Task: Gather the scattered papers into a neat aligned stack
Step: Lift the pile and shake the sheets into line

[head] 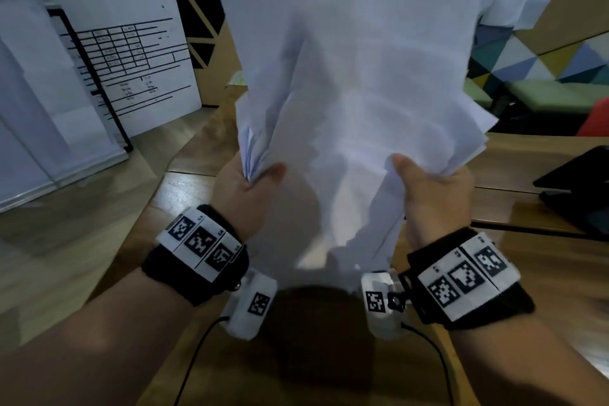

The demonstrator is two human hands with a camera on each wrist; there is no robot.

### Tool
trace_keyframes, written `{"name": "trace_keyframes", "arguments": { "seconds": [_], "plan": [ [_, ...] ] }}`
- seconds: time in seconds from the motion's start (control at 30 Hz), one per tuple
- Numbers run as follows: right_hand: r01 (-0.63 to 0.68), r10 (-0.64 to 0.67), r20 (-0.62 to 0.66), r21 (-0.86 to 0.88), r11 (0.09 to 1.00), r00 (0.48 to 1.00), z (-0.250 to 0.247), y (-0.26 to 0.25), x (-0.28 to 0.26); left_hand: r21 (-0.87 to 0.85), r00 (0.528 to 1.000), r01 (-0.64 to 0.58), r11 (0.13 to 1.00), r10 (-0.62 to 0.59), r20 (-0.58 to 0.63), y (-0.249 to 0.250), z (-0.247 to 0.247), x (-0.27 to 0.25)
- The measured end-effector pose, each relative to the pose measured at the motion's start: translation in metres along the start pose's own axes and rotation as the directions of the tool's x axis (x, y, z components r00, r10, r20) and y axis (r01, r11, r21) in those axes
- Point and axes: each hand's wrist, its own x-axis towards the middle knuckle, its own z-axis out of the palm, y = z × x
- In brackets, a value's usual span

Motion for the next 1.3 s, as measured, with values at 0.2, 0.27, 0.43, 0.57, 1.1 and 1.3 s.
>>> {"name": "trace_keyframes", "arguments": {
  "seconds": [0.2, 0.27, 0.43, 0.57, 1.1, 1.3],
  "plan": [
    [-0.004, 0.007, -0.066, 0.034, 0.999, 0.998, 0.007, 0.008, -0.009, 0.067, 0.998, -0.053, 0.996, 0.051, 0.019, -0.008, 0.014, -0.004],
    [-0.029, 0.03, -0.046, 0.014, 0.999, 0.998, 0.004, 0.017, -0.013, 0.119, 0.992, -0.05, 0.992, 0.036, 0.12, -0.02, 0.015, -0.006],
    [-0.125, 0.123, 0.075, 0.029, 0.992, 0.99, -0.015, 0.029, -0.007, 0.255, 0.972, 0.14, 0.957, -0.182, 0.15, -0.045, 0.007, -0.001],
    [-0.089, 0.079, 0.253, 0.028, 0.996, 0.964, -0.032, 0.028, 0.006, 0.141, 0.973, 0.09, 0.986, -0.117, 0.198, -0.047, -0.007, 0.009],
    [-0.108, 0.298, 0.536, -0.357, 0.928, 0.79, -0.073, 0.05, 0.033, -0.032, 0.98, 0.025, 0.999, -0.019, 0.196, -0.044, -0.009, 0.019],
    [-0.03, 0.103, 0.441, -0.169, 0.985, 0.892, -0.072, 0.039, 0.037, -0.034, 0.981, 0.028, 0.999, -0.021, 0.194, -0.043, -0.008, 0.02]
  ]
}}
